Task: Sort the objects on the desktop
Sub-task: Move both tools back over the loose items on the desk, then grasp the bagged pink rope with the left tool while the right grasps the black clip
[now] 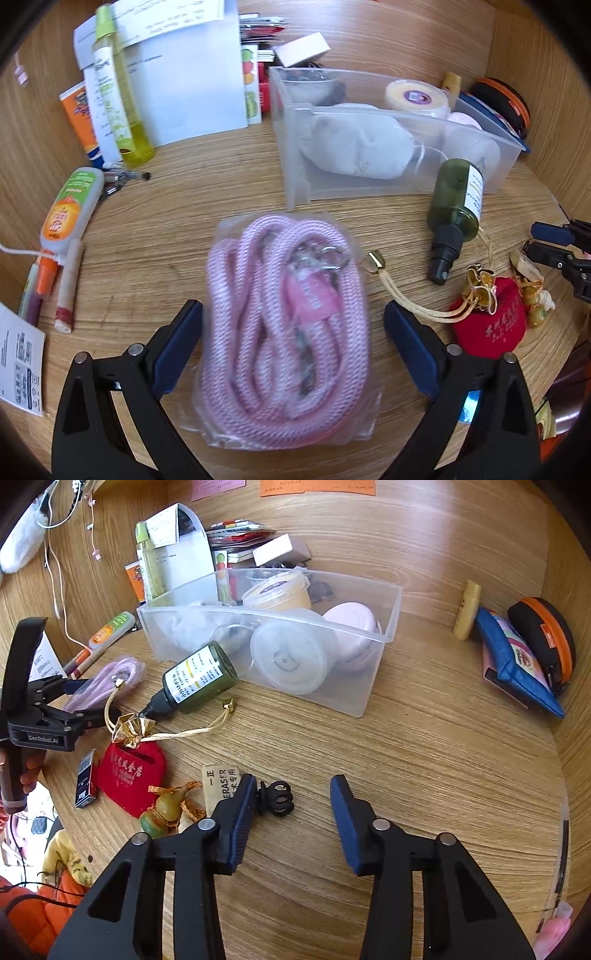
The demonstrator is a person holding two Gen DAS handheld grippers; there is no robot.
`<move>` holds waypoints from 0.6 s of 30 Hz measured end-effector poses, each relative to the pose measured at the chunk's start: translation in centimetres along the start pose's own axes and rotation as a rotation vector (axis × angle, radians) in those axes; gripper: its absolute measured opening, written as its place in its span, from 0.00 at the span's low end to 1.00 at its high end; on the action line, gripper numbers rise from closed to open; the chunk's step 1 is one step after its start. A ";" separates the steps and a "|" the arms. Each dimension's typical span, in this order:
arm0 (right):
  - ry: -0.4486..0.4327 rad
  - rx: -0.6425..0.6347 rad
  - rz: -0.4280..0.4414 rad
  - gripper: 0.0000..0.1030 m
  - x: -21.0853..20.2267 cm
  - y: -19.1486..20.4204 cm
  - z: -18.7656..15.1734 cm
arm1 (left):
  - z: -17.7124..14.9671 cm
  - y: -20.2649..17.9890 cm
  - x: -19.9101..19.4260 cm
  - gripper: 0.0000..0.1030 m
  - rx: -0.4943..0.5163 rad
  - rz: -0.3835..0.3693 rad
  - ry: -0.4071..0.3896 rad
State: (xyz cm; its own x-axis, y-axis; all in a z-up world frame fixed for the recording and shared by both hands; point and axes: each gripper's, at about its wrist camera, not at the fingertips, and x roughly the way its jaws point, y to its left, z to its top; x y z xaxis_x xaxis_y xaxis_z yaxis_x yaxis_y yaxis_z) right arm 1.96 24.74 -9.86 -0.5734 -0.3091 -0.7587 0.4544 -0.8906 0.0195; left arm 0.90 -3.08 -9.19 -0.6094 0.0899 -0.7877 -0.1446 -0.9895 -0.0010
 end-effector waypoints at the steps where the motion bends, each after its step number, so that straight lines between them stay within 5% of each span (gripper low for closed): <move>1: 0.002 0.000 0.002 0.35 0.0 0.0 0.0 | 0.1 0.0 0.1 0.96 0.001 -0.001 0.004; 6: 0.027 0.011 0.023 0.17 0.1 -0.1 -0.2 | 0.7 0.2 0.5 0.96 -0.005 -0.002 0.011; 16: 0.028 0.011 -0.003 0.17 0.2 -0.1 -0.6 | 1.2 0.9 0.8 0.79 -0.009 0.008 -0.002; 18: 0.025 0.015 0.004 0.17 0.2 -0.1 -0.5 | 1.2 0.7 0.7 0.68 0.010 -0.003 -0.010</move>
State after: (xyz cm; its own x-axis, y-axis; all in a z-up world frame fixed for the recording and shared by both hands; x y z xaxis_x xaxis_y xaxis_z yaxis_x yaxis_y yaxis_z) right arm 2.13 24.94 -10.37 -0.5544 -0.3048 -0.7744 0.4461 -0.8944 0.0327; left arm -0.58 -3.55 -8.99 -0.6165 0.0935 -0.7817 -0.1540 -0.9881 0.0032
